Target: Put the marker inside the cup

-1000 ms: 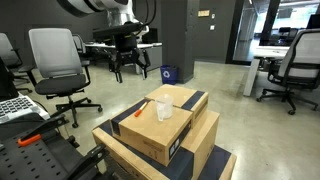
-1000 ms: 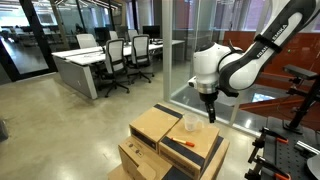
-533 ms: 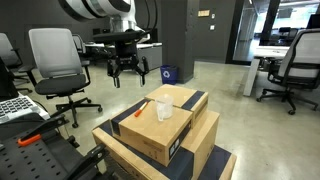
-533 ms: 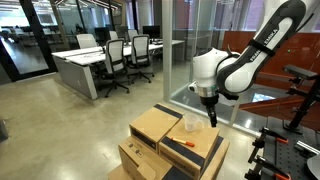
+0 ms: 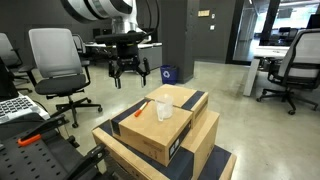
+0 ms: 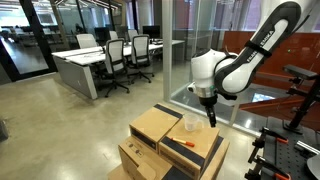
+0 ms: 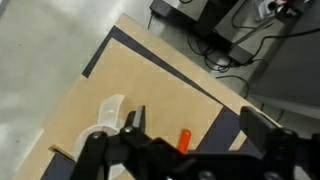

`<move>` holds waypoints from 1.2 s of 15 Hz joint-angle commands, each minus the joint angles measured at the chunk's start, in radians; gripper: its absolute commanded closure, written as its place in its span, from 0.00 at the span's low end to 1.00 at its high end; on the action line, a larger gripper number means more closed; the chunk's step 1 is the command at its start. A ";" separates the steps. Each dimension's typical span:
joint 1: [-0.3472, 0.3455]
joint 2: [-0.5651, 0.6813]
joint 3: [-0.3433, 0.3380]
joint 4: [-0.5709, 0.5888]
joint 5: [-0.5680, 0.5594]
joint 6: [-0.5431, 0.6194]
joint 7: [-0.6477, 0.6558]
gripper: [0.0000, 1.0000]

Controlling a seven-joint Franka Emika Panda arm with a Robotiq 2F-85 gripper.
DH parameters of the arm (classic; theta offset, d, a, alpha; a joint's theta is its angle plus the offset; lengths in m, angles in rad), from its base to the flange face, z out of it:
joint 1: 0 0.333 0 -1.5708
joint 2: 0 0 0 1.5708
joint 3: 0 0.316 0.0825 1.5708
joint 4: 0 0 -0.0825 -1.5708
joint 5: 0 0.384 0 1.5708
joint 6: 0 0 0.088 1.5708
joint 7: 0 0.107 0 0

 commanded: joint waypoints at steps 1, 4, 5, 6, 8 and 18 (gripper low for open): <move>0.005 0.000 -0.005 0.001 0.003 -0.002 -0.002 0.00; 0.005 0.000 -0.005 0.001 0.003 -0.003 -0.003 0.00; 0.005 0.000 -0.005 0.001 0.003 -0.003 -0.003 0.00; 0.005 0.000 -0.005 0.001 0.003 -0.003 -0.003 0.00; 0.008 0.002 -0.006 0.004 0.000 -0.002 0.006 0.00; 0.041 0.089 -0.046 0.097 -0.127 0.018 0.109 0.00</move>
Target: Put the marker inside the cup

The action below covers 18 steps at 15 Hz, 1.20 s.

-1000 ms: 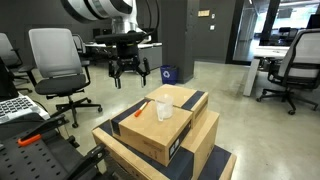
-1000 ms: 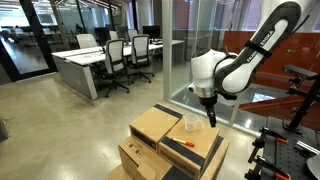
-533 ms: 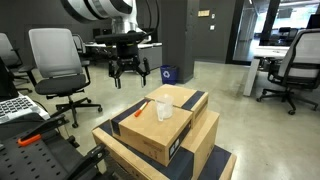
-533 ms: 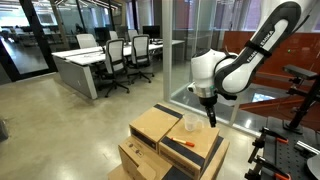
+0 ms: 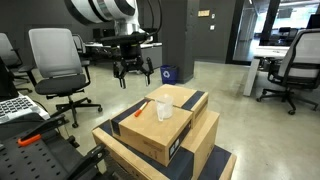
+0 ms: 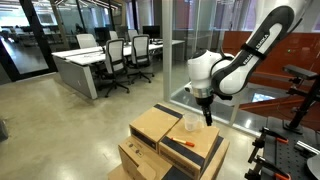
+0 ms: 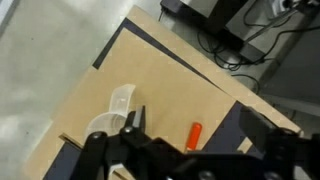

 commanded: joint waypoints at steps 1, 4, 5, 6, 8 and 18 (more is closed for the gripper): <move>0.025 0.058 -0.034 0.060 -0.059 0.009 0.067 0.00; 0.011 0.044 -0.024 0.047 -0.031 0.005 0.034 0.00; 0.012 0.049 -0.024 0.051 -0.032 0.005 0.037 0.00; 0.013 0.051 -0.024 0.052 -0.032 0.005 0.040 0.00; 0.015 0.051 -0.024 0.052 -0.033 0.005 0.042 0.00; 0.044 0.119 -0.045 0.070 -0.097 0.100 0.107 0.00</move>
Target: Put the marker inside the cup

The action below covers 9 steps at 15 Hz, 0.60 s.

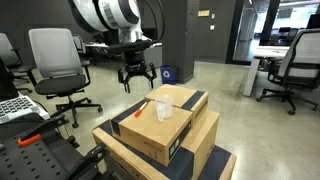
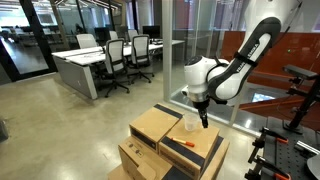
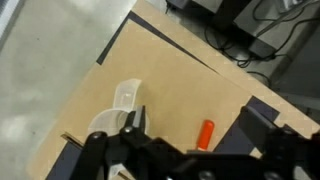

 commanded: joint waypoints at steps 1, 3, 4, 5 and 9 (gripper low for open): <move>0.042 0.043 -0.034 0.022 -0.062 0.091 0.065 0.00; 0.063 0.058 -0.049 0.032 -0.088 0.135 0.094 0.00; 0.076 0.064 -0.059 0.039 -0.102 0.146 0.108 0.00; 0.087 0.072 -0.065 0.045 -0.110 0.152 0.121 0.00; 0.113 0.097 -0.081 0.059 -0.121 0.180 0.146 0.00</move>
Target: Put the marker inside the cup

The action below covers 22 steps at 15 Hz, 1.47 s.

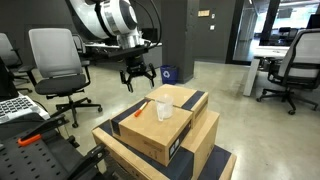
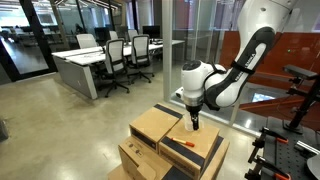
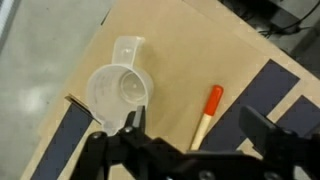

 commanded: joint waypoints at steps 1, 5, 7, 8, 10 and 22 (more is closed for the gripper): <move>0.036 0.036 -0.033 0.019 -0.029 0.040 0.043 0.00; 0.025 0.027 -0.020 0.011 0.004 0.021 0.009 0.00; 0.025 0.027 -0.021 0.012 0.004 0.022 0.010 0.00; 0.025 0.027 -0.021 0.012 0.003 0.022 0.010 0.00; 0.025 0.027 -0.021 0.013 0.003 0.023 0.010 0.00; 0.104 0.084 -0.117 0.076 -0.099 0.054 0.165 0.00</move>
